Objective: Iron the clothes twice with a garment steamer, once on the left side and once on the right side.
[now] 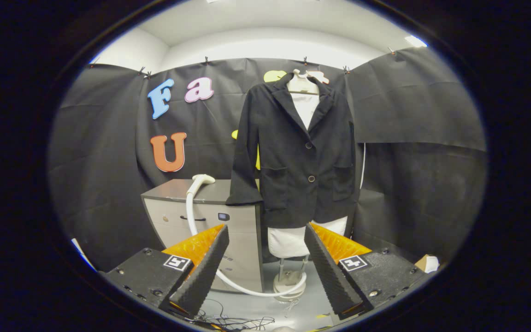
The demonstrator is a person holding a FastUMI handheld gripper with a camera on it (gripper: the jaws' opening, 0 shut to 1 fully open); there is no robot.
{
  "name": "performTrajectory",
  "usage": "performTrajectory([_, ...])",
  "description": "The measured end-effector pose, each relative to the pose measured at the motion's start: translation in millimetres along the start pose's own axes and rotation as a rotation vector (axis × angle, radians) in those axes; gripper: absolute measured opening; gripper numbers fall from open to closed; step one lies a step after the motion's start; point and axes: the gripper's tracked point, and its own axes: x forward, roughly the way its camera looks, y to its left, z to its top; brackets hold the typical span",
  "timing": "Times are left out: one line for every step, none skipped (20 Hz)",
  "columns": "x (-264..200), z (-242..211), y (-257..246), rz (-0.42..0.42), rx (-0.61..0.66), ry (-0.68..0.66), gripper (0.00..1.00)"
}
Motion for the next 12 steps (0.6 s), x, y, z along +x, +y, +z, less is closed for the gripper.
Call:
performTrajectory([2.8,1.3,2.0,0.0,0.003,0.0,1.0])
performTrajectory([7.9,2.1,5.3,0.003,0.001,0.002,1.0])
performTrajectory([13.0,4.0,8.6,0.003,-0.004,0.002,1.0])
performTrajectory([19.1,5.4,13.1,0.004,-0.009,0.003,1.0])
performTrajectory([27.1,8.3,17.5,0.01,-0.012,0.0,1.0])
performTrajectory([36.1,11.6,22.1,0.013,-0.014,0.0,1.0])
performTrajectory([44.6,15.1,27.7,0.019,-0.016,0.0,1.0])
performTrajectory([53.8,19.5,33.2,0.025,-0.014,-0.004,1.0])
performTrajectory([65.0,25.6,40.7,0.034,-0.014,-0.004,1.0])
performTrajectory([79.9,30.3,49.7,0.045,-0.016,-0.004,1.0])
performTrajectory([94.2,36.7,60.3,0.055,-0.017,-0.006,1.0])
performTrajectory([109.9,42.8,71.4,0.072,-0.018,-0.009,1.0])
